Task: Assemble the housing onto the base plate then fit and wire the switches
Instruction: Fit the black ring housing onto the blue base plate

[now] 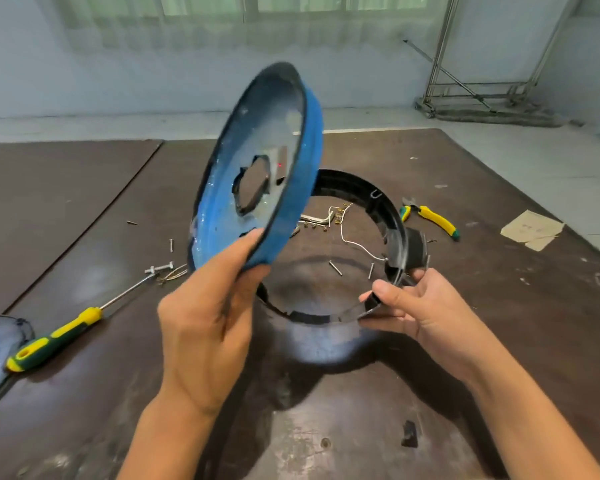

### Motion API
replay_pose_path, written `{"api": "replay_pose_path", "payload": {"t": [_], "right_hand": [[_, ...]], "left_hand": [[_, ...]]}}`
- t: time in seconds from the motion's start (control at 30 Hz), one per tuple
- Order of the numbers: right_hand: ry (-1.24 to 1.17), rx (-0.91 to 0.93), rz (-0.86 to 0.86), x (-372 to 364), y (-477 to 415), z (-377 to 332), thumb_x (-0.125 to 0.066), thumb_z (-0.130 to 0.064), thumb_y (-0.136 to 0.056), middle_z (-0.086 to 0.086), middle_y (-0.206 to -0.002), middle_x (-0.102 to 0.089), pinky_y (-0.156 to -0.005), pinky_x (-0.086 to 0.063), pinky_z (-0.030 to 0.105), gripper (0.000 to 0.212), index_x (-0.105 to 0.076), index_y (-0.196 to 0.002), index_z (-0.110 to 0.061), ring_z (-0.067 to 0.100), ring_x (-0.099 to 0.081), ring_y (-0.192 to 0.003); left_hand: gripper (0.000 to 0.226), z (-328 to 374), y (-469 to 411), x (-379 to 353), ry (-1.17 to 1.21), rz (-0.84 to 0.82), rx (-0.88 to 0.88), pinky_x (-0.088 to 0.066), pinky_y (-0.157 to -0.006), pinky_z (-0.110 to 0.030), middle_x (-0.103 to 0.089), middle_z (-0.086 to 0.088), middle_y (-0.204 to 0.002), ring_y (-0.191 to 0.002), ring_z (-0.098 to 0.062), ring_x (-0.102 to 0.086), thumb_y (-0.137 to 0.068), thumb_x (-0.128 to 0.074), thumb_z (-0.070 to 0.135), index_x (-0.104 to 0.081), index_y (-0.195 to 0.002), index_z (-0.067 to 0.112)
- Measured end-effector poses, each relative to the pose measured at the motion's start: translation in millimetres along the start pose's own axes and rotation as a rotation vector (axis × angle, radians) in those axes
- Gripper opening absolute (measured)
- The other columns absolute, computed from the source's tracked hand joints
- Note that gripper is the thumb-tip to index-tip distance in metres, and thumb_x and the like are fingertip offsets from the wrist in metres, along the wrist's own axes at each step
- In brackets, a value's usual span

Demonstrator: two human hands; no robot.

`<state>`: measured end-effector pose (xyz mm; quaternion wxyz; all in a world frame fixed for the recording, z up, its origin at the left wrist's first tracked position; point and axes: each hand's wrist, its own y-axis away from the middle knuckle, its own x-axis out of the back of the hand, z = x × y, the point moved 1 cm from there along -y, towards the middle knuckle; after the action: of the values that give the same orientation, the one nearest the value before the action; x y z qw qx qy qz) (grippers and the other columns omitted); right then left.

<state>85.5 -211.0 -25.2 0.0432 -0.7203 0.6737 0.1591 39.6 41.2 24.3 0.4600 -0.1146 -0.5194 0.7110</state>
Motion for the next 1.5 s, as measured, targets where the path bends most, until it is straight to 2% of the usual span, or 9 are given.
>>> {"api": "replay_pose_path", "payload": {"t": [0.17, 0.33, 0.53, 0.67, 0.77, 0.93, 1.2, 1.37, 1.5], "right_hand": [[-0.049, -0.099, -0.045, -6, 0, 12, -0.083, -0.018, -0.072, 0.03, -0.108, -0.069, -0.077, -0.06, 0.05, 0.101, -0.012, -0.143, -0.029, 0.044, -0.07, -0.1], [-0.027, -0.12, -0.052, -13, 5, 9, -0.079, -0.018, -0.072, 0.036, -0.113, -0.064, -0.072, -0.061, 0.046, 0.072, -0.026, -0.121, -0.025, 0.043, -0.071, -0.097], [0.102, -0.207, -0.181, -13, 7, 14, -0.08, -0.018, -0.079, 0.021, -0.109, -0.073, -0.08, -0.06, 0.048, 0.078, -0.019, -0.125, -0.036, 0.042, -0.072, -0.097], [0.133, -0.238, -0.261, -15, 5, 19, -0.077, -0.022, -0.087, 0.021, -0.113, -0.072, -0.088, -0.058, 0.053, 0.062, -0.037, -0.134, -0.018, 0.042, -0.07, -0.102], [0.13, -0.311, -0.205, -10, 3, 21, -0.077, -0.023, -0.085, 0.019, -0.099, -0.075, -0.084, -0.06, 0.048, 0.08, -0.025, -0.144, -0.019, 0.04, -0.072, -0.096], [0.255, -0.328, -0.251, -3, 7, 16, -0.08, -0.026, -0.077, 0.019, -0.097, -0.076, -0.083, -0.06, 0.048, 0.061, -0.046, -0.126, -0.012, 0.038, -0.073, -0.092], [0.296, -0.33, -0.293, 3, 10, 14, -0.08, -0.023, -0.079, 0.025, -0.096, -0.074, -0.075, -0.062, 0.042, 0.044, -0.057, -0.115, -0.01, 0.042, -0.073, -0.089], [0.305, -0.365, -0.22, 9, 7, 11, -0.079, -0.022, -0.078, 0.03, -0.093, -0.072, -0.07, -0.063, 0.043, 0.058, -0.04, -0.118, -0.009, 0.043, -0.073, -0.084], [0.329, -0.195, -0.013, 13, 5, -3, -0.06, -0.029, -0.097, 0.017, -0.074, -0.073, -0.044, -0.054, 0.031, 0.04, -0.039, -0.125, -0.008, 0.029, -0.068, -0.056]], "left_hand": [[0.032, 1, 4, -8, -0.058, -0.137, -0.116, -0.052, -0.1, -0.035, -0.066, -0.003, -0.126, -0.119, -0.011, -0.063, -0.096, -0.06, 0.012, -0.061, -0.128, 0.011], [0.032, 1, 9, -14, -0.119, -0.23, -0.143, -0.055, -0.097, -0.039, -0.067, -0.007, -0.126, -0.12, -0.015, -0.063, -0.094, -0.063, 0.009, -0.065, -0.126, 0.004], [0.026, 7, 11, -23, -0.205, -0.342, -0.256, -0.06, -0.082, -0.038, -0.072, -0.003, -0.116, -0.114, -0.015, -0.066, -0.089, -0.069, 0.006, -0.072, -0.115, 0.007], [0.023, 12, 15, -29, -0.22, -0.442, -0.232, -0.06, -0.066, -0.038, -0.075, -0.003, -0.101, -0.094, -0.018, -0.073, -0.093, -0.062, 0.016, -0.072, -0.111, 0.007], [0.023, 10, 16, -28, -0.14, -0.449, -0.15, -0.058, -0.062, -0.038, -0.073, -0.003, -0.093, -0.079, -0.019, -0.071, -0.095, -0.059, 0.019, -0.068, -0.114, 0.008], [0.023, 5, 19, -29, -0.234, -0.403, -0.256, -0.058, -0.075, -0.038, -0.074, -0.005, -0.105, -0.103, -0.016, -0.068, -0.086, -0.069, 0.003, -0.073, -0.108, 0.006], [0.024, 7, 21, -31, -0.294, -0.384, -0.414, -0.052, -0.074, -0.042, -0.072, -0.01, -0.112, -0.093, -0.028, -0.064, -0.102, -0.051, 0.01, -0.074, -0.108, 0.003], [0.031, 6, 20, -29, -0.255, -0.39, -0.394, -0.05, -0.072, -0.04, -0.07, -0.013, -0.098, -0.086, -0.029, -0.06, -0.105, -0.043, 0.009, -0.071, -0.111, -0.003], [0.032, 4, 19, -27, -0.273, -0.398, -0.378, -0.05, -0.074, -0.039, -0.069, -0.012, -0.096, -0.087, -0.029, -0.058, -0.105, -0.041, 0.007, -0.071, -0.109, -0.003]]}}
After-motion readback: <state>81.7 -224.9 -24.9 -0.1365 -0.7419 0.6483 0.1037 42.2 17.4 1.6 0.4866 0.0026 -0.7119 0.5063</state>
